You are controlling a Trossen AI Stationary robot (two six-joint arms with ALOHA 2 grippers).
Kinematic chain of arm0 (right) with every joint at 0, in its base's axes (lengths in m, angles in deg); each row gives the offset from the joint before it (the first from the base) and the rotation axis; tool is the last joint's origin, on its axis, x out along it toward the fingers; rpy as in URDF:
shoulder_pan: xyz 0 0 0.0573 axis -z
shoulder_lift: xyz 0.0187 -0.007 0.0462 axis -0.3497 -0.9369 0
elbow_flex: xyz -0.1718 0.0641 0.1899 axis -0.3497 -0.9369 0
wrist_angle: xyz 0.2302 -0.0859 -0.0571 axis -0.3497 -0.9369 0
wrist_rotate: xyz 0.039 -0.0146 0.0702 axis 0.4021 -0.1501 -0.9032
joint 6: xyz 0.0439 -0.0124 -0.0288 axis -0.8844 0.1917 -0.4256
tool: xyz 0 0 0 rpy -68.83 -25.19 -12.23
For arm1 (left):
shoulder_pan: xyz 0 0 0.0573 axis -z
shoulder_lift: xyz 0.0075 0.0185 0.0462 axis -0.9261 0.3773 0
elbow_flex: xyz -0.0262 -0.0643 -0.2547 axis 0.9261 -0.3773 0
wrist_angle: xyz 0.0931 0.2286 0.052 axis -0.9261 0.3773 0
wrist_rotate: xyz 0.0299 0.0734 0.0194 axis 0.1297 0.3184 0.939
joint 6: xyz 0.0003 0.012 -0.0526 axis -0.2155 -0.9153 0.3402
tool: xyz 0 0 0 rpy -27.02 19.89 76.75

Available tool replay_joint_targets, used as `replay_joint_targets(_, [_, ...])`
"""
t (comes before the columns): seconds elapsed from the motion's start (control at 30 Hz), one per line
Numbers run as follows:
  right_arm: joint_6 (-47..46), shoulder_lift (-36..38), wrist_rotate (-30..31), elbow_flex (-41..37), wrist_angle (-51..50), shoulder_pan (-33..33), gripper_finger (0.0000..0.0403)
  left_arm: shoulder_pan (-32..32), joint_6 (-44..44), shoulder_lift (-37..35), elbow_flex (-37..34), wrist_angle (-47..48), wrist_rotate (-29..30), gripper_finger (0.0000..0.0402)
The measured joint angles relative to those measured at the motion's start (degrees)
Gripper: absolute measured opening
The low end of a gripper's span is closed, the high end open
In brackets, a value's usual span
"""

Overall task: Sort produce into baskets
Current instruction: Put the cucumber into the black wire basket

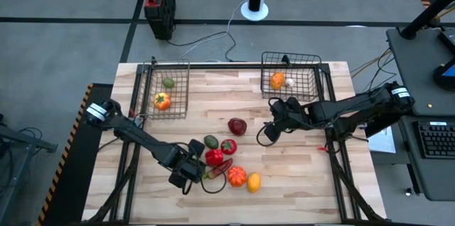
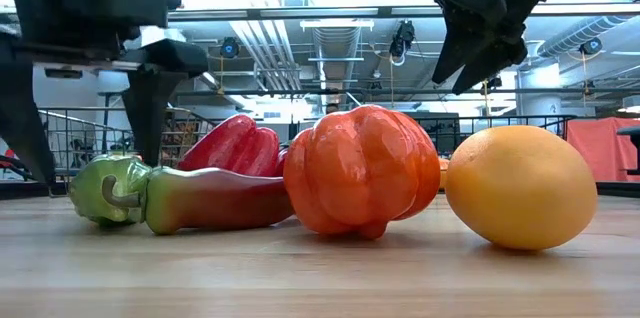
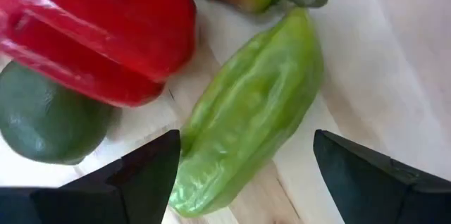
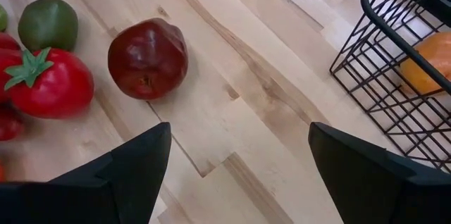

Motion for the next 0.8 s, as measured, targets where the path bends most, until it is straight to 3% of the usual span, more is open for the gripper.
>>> replay_joint_targets(0.33, [-0.94,0.00,0.82,-2.56,1.88,0.00,0.0327,0.00,-2.61,2.25,-0.01,-1.77,0.27,0.0294])
replay_joint_targets(0.7, [-0.87,0.00,0.78,-3.31,2.99,0.00,0.0327,0.00,-1.61,2.31,-0.07,-1.61,0.38,0.0150])
replay_joint_targets(0.8, [-0.82,0.00,0.78,-3.31,3.09,0.00,0.0327,0.00,-0.46,2.10,0.01,-1.10,0.24,0.0147])
